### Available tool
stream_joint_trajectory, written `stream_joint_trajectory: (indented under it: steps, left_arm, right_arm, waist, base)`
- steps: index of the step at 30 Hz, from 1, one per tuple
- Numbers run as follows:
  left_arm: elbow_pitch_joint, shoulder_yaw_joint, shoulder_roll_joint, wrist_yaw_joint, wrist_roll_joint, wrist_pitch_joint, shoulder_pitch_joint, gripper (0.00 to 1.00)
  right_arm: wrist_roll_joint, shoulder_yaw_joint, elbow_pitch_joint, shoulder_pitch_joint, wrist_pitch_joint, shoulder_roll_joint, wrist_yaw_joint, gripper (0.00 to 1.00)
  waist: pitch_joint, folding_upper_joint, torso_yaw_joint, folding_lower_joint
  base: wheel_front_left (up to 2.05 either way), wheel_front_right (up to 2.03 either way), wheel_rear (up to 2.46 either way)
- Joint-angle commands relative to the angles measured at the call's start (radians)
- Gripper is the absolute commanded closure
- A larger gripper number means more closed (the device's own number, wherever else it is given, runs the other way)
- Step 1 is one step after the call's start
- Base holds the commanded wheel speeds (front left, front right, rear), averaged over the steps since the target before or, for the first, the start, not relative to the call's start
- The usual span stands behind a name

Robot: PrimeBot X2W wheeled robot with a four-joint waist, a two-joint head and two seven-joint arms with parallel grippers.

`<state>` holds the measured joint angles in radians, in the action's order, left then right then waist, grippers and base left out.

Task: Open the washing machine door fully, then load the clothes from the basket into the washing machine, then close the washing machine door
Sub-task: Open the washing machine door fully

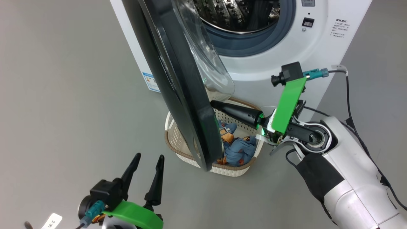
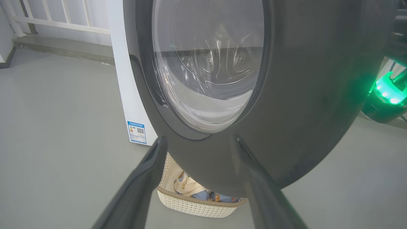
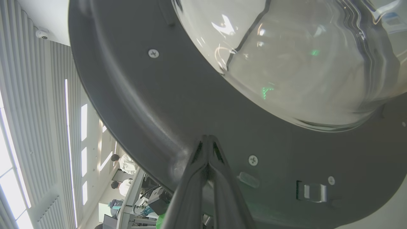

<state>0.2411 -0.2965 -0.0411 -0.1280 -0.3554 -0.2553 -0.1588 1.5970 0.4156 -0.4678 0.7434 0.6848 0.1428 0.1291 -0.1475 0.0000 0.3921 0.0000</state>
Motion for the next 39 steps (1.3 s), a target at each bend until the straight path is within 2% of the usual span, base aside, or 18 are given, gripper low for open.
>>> stream_joint_trajectory:
  steps: [1, 9, 11, 13, 14, 15, 16, 17, 26, 39]
  left_arm:
    - [-0.024, 0.036, -0.017, -0.003, 0.010, -0.006, -0.003, 0.00]
    - [-0.011, 0.045, -0.029, -0.003, 0.008, -0.006, 0.009, 0.00]
    - [-0.008, 0.051, -0.038, -0.003, 0.007, -0.006, 0.011, 0.00]
    - [-0.006, 0.060, -0.045, -0.003, 0.006, -0.006, 0.013, 0.00]
    - [-0.006, 0.065, -0.048, -0.003, 0.005, -0.006, 0.015, 0.00]
    - [-0.006, 0.069, -0.051, -0.003, 0.005, -0.006, 0.017, 0.00]
    - [-0.007, 0.074, -0.055, -0.003, 0.005, -0.006, 0.019, 0.00]
    - [-0.007, 0.079, -0.058, -0.003, 0.005, -0.006, 0.022, 0.00]
    - [-0.023, 0.131, -0.075, -0.003, 0.008, -0.006, 0.056, 0.00]
    - [-0.050, 0.207, -0.084, -0.003, 0.008, -0.006, 0.092, 0.00]
  right_arm:
    - [-0.007, 0.014, 0.031, -0.014, -0.002, -0.029, 0.002, 1.00]
    - [-0.026, 0.004, 0.018, -0.050, -0.036, -0.025, 0.002, 1.00]
    - [-0.043, 0.005, 0.021, -0.068, -0.057, -0.014, 0.002, 0.83]
    - [-0.051, 0.005, 0.021, -0.084, -0.073, -0.008, 0.002, 0.60]
    - [-0.056, 0.007, 0.022, -0.091, -0.081, -0.003, 0.002, 0.53]
    - [-0.059, 0.009, 0.022, -0.100, -0.088, 0.000, 0.002, 0.38]
    - [-0.059, 0.009, 0.022, -0.110, -0.095, 0.003, 0.002, 0.16]
    - [-0.062, 0.010, 0.024, -0.120, -0.102, 0.007, 0.002, 0.00]
    - [-0.047, -0.015, 0.041, -0.226, -0.164, 0.056, 0.002, 0.00]
    - [-0.086, -0.057, 0.094, -0.394, -0.312, 0.172, 0.002, 0.00]
  waist:
    - [0.005, 0.0000, 0.000, 0.0000]
    - [0.039, 0.0000, -0.029, 0.0000]
    - [0.052, 0.0000, -0.047, 0.0000]
    - [0.061, 0.0000, -0.063, 0.0000]
    - [0.065, 0.0000, -0.073, 0.0000]
    - [0.071, 0.0000, -0.082, 0.0000]
    - [0.076, 0.0000, -0.093, 0.0000]
    - [0.082, 0.0000, -0.104, 0.0000]
    - [0.126, 0.0000, -0.198, 0.0000]
    - [0.139, 0.0000, -0.301, 0.0000]
  base:
    - [0.00, 0.00, 0.00]
    - [0.00, 0.00, 0.00]
    - [0.00, 0.00, 0.00]
    - [0.00, 0.00, 0.00]
    - [0.00, 0.00, 0.00]
    - [0.00, 0.00, 0.00]
    - [0.00, 0.00, 0.00]
    - [0.00, 0.00, 0.00]
    - [0.00, 0.00, 0.00]
    - [0.00, 0.00, 0.00]
